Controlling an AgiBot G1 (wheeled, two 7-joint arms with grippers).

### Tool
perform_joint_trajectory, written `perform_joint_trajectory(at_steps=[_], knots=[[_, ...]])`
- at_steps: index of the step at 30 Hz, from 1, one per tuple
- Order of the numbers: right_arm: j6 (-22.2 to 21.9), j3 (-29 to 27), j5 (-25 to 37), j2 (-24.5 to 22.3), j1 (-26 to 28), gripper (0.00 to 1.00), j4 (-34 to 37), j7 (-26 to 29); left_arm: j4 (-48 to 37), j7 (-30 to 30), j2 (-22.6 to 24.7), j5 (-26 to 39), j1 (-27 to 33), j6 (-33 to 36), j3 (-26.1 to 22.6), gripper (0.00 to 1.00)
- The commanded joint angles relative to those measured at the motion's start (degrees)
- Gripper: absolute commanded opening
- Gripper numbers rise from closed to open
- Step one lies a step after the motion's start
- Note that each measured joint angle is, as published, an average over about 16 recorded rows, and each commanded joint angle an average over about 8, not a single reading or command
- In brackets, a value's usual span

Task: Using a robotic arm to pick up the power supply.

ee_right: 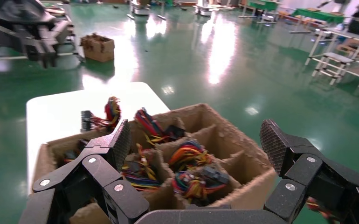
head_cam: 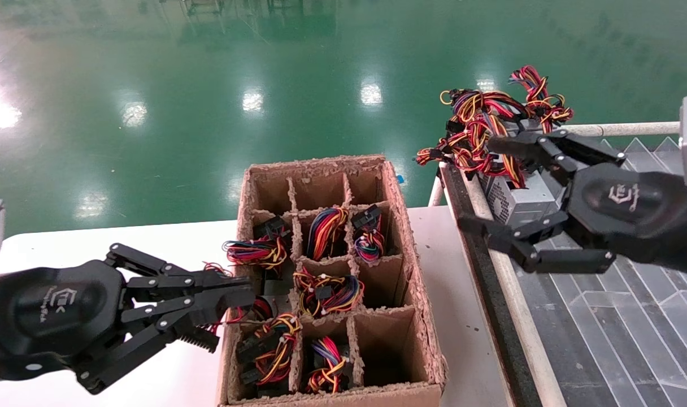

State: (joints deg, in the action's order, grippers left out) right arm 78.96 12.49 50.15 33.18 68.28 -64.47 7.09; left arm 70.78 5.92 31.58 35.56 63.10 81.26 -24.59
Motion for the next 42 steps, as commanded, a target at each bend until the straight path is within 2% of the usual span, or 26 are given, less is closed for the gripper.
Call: perform_joint_trajectory(at_steps=[1,32,42], knots=[[0.4,0.2,-0.5,0.1,-0.4,1.0,-0.5,0.2,0.0,0.0,0.0,0.0,0.0,0.0,0.0,1.0],[6.5,3.4,-8.1,1.8,-6.5,1.0,-8.9,3.6,0.0,0.0,0.0,0.0,0.0,0.0,0.0,1.0],[7.1,3.7,-8.8,1.9,-7.1,1.0,-9.6,3.8,0.0,0.0,0.0,0.0,0.0,0.0,0.0,1.0]])
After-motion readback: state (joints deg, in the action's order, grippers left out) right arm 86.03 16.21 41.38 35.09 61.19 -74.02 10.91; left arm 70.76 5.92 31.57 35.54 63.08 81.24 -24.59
